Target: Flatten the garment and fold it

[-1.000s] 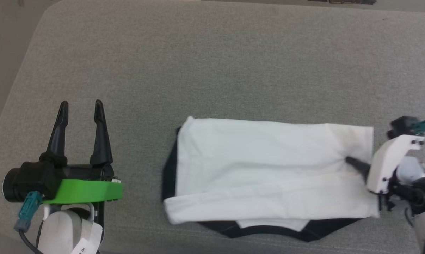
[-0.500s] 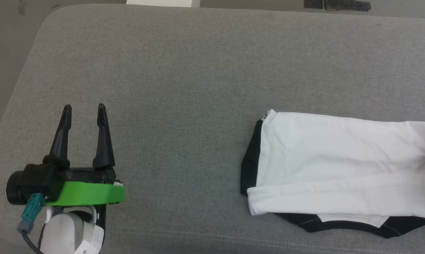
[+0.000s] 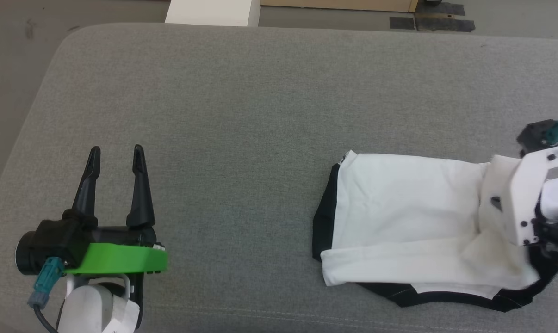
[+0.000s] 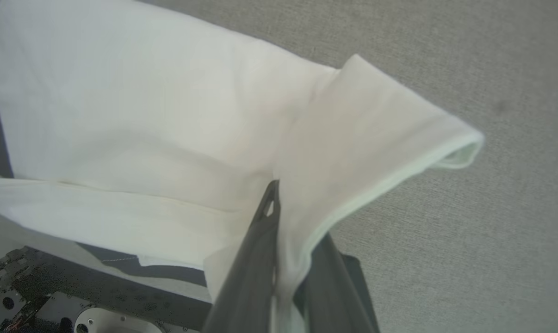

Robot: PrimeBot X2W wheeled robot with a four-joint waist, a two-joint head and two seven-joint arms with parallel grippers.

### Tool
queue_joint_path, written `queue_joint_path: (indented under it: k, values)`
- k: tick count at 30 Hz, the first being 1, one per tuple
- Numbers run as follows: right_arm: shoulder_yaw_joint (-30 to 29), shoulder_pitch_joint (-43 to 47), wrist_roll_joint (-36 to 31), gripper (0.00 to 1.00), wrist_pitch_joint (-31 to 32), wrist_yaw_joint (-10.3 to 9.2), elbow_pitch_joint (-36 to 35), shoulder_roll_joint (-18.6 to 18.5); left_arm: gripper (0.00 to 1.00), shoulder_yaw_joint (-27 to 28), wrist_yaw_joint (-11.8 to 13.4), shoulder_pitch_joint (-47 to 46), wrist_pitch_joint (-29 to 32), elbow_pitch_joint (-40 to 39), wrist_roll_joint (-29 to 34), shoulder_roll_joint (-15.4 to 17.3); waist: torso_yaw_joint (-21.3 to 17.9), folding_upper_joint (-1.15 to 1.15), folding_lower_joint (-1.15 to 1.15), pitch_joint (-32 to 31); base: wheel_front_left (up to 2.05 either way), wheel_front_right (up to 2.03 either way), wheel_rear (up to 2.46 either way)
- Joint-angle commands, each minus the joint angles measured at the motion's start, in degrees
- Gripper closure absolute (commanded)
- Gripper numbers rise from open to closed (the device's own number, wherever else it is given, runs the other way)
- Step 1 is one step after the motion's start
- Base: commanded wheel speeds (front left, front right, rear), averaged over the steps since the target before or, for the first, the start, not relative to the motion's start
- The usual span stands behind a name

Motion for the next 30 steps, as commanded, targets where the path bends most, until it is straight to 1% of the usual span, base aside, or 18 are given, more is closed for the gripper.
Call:
queue_joint_path:
  k: [1,4,9,16,23,30]
  values:
    - [1.1,0.8,1.4,1.00,0.6,-0.10,-2.0,0.7,0.00,-0.2,-0.4,0.6,-0.2,0.1,-0.4,-0.2,0.1,0.00,0.00,-0.1,0.00,0.00,0.00]
    - [3.5,0.5,2.8,1.00,0.3,-0.10,-4.4,2.4,0.00,-0.5,-0.4,0.6,-0.2,0.1,-0.6,-0.3,0.4,0.00,0.00,0.0,0.00,0.00,0.00]
    - [6.9,-1.6,3.0,1.00,-2.4,-0.10,-2.7,6.0,0.00,-1.3,-0.4,0.4,-0.2,0.1,-1.0,-0.4,1.3,0.00,0.00,0.8,0.00,0.00,0.00]
    - [10.7,-6.1,1.2,1.00,-7.8,-0.10,4.4,11.9,0.00,-2.3,-0.4,0.1,-0.2,0.3,-1.3,-0.5,3.2,0.00,0.00,2.4,0.00,0.00,0.00]
    - [12.2,-9.0,-1.5,1.00,-11.3,-0.10,12.6,14.7,0.00,-3.3,-0.4,-0.9,-0.2,0.8,-1.7,-0.6,5.2,0.00,0.00,4.0,0.00,0.00,0.00]
    - [12.9,-10.5,-3.8,1.00,-14.4,-0.10,19.8,16.5,0.00,-3.6,-0.4,-1.0,-0.2,1.2,-1.9,-0.7,5.7,0.00,0.00,4.5,0.00,0.00,0.00]
